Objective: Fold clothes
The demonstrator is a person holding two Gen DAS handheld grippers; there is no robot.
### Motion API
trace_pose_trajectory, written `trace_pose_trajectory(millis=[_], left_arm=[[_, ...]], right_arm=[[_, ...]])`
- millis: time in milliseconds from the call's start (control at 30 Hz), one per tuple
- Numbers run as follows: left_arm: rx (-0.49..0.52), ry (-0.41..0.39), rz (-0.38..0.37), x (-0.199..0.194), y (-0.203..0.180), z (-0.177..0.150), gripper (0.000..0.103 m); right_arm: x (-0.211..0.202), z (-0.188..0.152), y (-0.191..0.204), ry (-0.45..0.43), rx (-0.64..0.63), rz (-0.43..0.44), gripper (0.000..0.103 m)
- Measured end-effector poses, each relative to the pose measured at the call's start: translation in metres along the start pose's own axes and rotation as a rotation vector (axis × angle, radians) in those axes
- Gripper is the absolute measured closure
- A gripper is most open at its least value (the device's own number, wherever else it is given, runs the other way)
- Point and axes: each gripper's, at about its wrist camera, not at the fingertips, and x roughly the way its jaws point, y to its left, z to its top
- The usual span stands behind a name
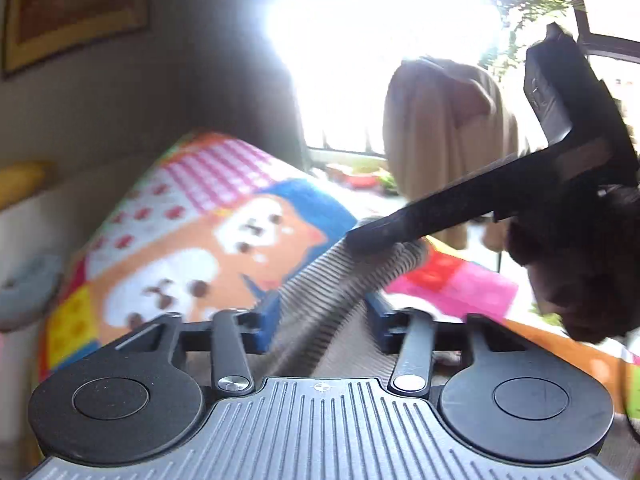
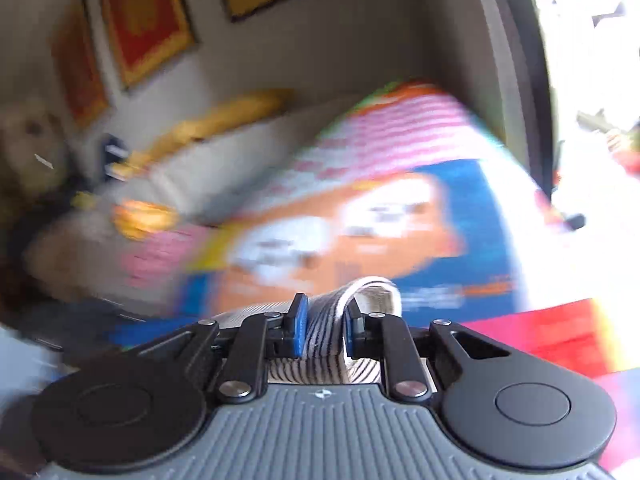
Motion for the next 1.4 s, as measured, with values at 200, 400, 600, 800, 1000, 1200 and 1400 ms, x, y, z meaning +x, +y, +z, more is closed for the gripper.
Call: trace_pose_trajectory(millis=[200, 400, 600, 800, 1000, 1200, 1400], left_arm=[[0.102, 0.111, 0.052, -0.013, -0.006, -0.05, 0.029], [0.217, 0.271, 0.168, -0.002, 0.009, -0.1, 0.029], [0.282, 0.286, 0.311, 0.012, 0.024, -0.106, 0.028], [0.18, 0.275, 0.308, -0.004, 0.057, -0.095, 0.023], [0.111, 0.199, 0.149, -0.028, 0.048, -0.08, 0.024], [0.123, 0.144, 0.075, 0.006, 0.003, -0.057, 0.037], [0.121, 0.201, 0.005, 0.066, -0.029, -0.053, 0.043]], right_arm=[[-0.007, -0.047, -0.022, 0.055, -0.165, -0.163, 0.081], [0.003, -0.101, 0.045, 0.075, -0.639, -0.111, 0.043], [0.031, -0.12, 0.085, 0.088, -0.826, -0.172, 0.043], [0.02, -0.101, 0.069, 0.118, -0.657, -0.087, 0.043], [0.009, -0.059, 0.005, 0.121, -0.11, 0.085, 0.05], [0.047, -0.045, -0.025, 0.108, 0.118, 0.13, 0.075], [0.078, -0.048, -0.028, 0.121, 0.131, 0.144, 0.075]])
